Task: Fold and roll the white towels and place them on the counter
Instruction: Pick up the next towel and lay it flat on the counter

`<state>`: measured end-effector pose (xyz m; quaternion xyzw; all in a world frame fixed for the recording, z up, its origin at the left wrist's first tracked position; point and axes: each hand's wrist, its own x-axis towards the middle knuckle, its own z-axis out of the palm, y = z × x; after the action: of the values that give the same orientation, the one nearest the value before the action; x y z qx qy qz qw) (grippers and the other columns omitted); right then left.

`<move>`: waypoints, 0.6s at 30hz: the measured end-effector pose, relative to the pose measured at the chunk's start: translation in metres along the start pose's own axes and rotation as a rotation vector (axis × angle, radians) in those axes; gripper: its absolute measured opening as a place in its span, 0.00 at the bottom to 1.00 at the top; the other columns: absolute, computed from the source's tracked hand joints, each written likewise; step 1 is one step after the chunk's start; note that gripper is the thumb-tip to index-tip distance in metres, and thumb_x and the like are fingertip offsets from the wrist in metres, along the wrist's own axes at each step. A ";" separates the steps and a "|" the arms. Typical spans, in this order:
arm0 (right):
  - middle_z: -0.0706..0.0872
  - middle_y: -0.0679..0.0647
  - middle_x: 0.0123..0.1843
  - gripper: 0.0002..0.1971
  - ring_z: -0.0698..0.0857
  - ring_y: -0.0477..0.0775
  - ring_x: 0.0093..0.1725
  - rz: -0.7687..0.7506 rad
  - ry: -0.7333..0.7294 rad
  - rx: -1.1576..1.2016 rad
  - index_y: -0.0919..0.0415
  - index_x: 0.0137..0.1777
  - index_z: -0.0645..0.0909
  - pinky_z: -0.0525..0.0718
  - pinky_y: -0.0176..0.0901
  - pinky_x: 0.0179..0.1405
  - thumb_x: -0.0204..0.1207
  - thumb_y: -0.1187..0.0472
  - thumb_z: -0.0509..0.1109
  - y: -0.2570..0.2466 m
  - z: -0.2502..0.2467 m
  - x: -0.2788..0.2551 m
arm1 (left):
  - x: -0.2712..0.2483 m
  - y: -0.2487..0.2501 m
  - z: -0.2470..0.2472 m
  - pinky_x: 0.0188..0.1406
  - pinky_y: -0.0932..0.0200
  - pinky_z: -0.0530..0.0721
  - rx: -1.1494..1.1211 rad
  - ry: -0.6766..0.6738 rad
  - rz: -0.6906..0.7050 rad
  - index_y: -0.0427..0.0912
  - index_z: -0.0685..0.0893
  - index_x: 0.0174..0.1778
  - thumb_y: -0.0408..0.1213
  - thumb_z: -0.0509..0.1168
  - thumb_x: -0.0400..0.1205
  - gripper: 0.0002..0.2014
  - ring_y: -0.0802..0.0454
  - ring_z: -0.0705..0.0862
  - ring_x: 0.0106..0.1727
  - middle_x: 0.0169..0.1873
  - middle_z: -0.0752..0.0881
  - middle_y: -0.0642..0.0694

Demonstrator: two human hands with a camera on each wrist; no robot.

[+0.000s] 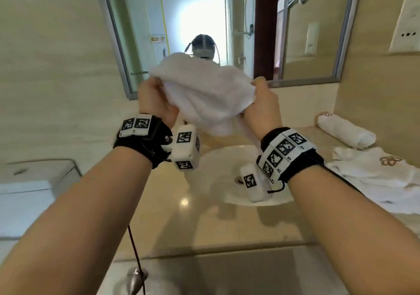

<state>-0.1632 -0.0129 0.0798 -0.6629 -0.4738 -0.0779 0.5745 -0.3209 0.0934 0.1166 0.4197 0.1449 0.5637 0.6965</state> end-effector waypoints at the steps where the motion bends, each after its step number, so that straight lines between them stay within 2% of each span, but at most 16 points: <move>1: 0.80 0.50 0.44 0.04 0.78 0.51 0.43 -0.031 0.000 0.029 0.51 0.46 0.68 0.71 0.41 0.39 0.78 0.59 0.61 -0.008 0.015 -0.002 | -0.003 0.013 -0.013 0.24 0.68 0.75 -0.016 0.046 0.021 0.42 0.77 0.25 0.28 0.52 0.76 0.16 0.53 0.77 0.24 0.22 0.76 0.48; 2: 0.79 0.49 0.44 0.04 0.78 0.50 0.43 -0.060 -0.014 0.058 0.50 0.47 0.69 0.71 0.40 0.40 0.77 0.60 0.61 -0.016 0.029 -0.006 | -0.010 0.026 -0.024 0.25 0.66 0.77 0.008 0.093 0.043 0.42 0.79 0.26 0.28 0.51 0.78 0.17 0.52 0.79 0.25 0.24 0.78 0.47; 5: 0.77 0.55 0.49 0.11 0.77 0.53 0.46 -0.133 -0.108 0.137 0.62 0.57 0.73 0.71 0.41 0.40 0.74 0.65 0.61 -0.040 0.066 -0.019 | -0.020 0.055 -0.070 0.40 0.58 0.78 0.181 0.258 0.110 0.42 0.75 0.36 0.31 0.48 0.85 0.14 0.50 0.78 0.36 0.36 0.78 0.45; 7: 0.78 0.57 0.48 0.12 0.79 0.57 0.48 -0.182 -0.144 0.153 0.65 0.55 0.74 0.73 0.42 0.39 0.74 0.60 0.61 -0.058 0.087 -0.031 | -0.032 0.072 -0.104 0.45 0.57 0.77 0.247 0.281 0.118 0.39 0.75 0.39 0.31 0.45 0.84 0.15 0.47 0.79 0.41 0.39 0.78 0.41; 8: 0.79 0.58 0.48 0.12 0.80 0.58 0.48 -0.198 -0.157 0.157 0.64 0.53 0.75 0.74 0.44 0.40 0.75 0.56 0.60 -0.064 0.098 -0.035 | -0.039 0.079 -0.120 0.48 0.57 0.78 0.280 0.286 0.111 0.38 0.76 0.41 0.32 0.48 0.81 0.12 0.46 0.79 0.43 0.40 0.79 0.40; 9: 0.81 0.59 0.48 0.13 0.81 0.59 0.49 -0.204 -0.179 0.146 0.62 0.51 0.76 0.77 0.47 0.43 0.76 0.53 0.60 -0.072 0.107 -0.041 | -0.046 0.086 -0.133 0.46 0.58 0.78 0.325 0.301 0.083 0.39 0.77 0.40 0.32 0.52 0.76 0.08 0.48 0.79 0.42 0.39 0.79 0.40; 10: 0.83 0.60 0.50 0.13 0.81 0.59 0.52 -0.200 -0.223 0.136 0.62 0.53 0.77 0.79 0.49 0.48 0.77 0.53 0.60 -0.075 0.117 -0.046 | -0.051 0.092 -0.147 0.38 0.62 0.79 0.402 0.340 0.047 0.41 0.76 0.37 0.32 0.54 0.70 0.06 0.49 0.78 0.36 0.33 0.79 0.43; 11: 0.83 0.60 0.53 0.12 0.81 0.59 0.55 -0.207 -0.281 0.131 0.62 0.55 0.78 0.79 0.48 0.52 0.79 0.55 0.61 -0.078 0.125 -0.053 | -0.059 0.096 -0.159 0.30 0.66 0.77 0.467 0.359 0.011 0.42 0.75 0.34 0.31 0.54 0.68 0.06 0.51 0.77 0.30 0.26 0.78 0.47; 12: 0.82 0.60 0.57 0.12 0.80 0.58 0.57 -0.230 -0.326 0.134 0.62 0.58 0.78 0.76 0.44 0.53 0.80 0.57 0.61 -0.077 0.132 -0.059 | -0.065 0.098 -0.170 0.25 0.68 0.75 0.539 0.365 -0.016 0.42 0.75 0.32 0.28 0.52 0.70 0.08 0.52 0.75 0.26 0.21 0.77 0.50; 13: 0.79 0.58 0.59 0.11 0.79 0.56 0.58 -0.251 -0.359 0.129 0.62 0.59 0.77 0.72 0.38 0.52 0.81 0.60 0.61 -0.075 0.138 -0.066 | -0.072 0.097 -0.180 0.24 0.68 0.75 0.624 0.363 -0.034 0.42 0.75 0.32 0.24 0.50 0.73 0.12 0.53 0.76 0.25 0.18 0.78 0.51; 14: 0.77 0.55 0.59 0.10 0.77 0.54 0.57 -0.253 -0.381 0.124 0.61 0.59 0.77 0.67 0.34 0.50 0.81 0.62 0.61 -0.070 0.143 -0.073 | -0.078 0.095 -0.190 0.25 0.65 0.76 0.731 0.343 -0.061 0.40 0.77 0.33 0.21 0.52 0.72 0.12 0.52 0.77 0.27 0.18 0.80 0.51; 16: 0.75 0.55 0.58 0.10 0.76 0.54 0.56 -0.192 -0.502 0.052 0.63 0.60 0.75 0.64 0.33 0.48 0.81 0.67 0.60 -0.058 0.156 -0.086 | -0.091 0.082 -0.211 0.30 0.63 0.79 1.036 0.230 -0.131 0.39 0.83 0.37 0.20 0.59 0.64 0.13 0.48 0.79 0.34 0.27 0.84 0.47; 17: 0.76 0.58 0.60 0.11 0.77 0.57 0.58 -0.177 -0.613 -0.063 0.64 0.61 0.75 0.66 0.35 0.49 0.80 0.69 0.60 -0.049 0.165 -0.091 | -0.097 0.074 -0.218 0.36 0.62 0.81 1.223 0.126 -0.219 0.42 0.86 0.41 0.21 0.61 0.65 0.16 0.47 0.81 0.40 0.34 0.86 0.46; 18: 0.78 0.60 0.63 0.13 0.77 0.59 0.61 -0.162 -0.758 -0.191 0.64 0.62 0.76 0.69 0.38 0.52 0.80 0.68 0.60 -0.038 0.175 -0.095 | -0.101 0.064 -0.223 0.47 0.59 0.82 1.399 0.023 -0.343 0.44 0.87 0.47 0.21 0.61 0.69 0.18 0.47 0.82 0.49 0.43 0.88 0.45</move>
<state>-0.3190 0.0780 -0.0130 -0.6555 -0.6936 0.0838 0.2867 -0.5466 0.0962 0.0017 0.7329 0.5433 0.2259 0.3414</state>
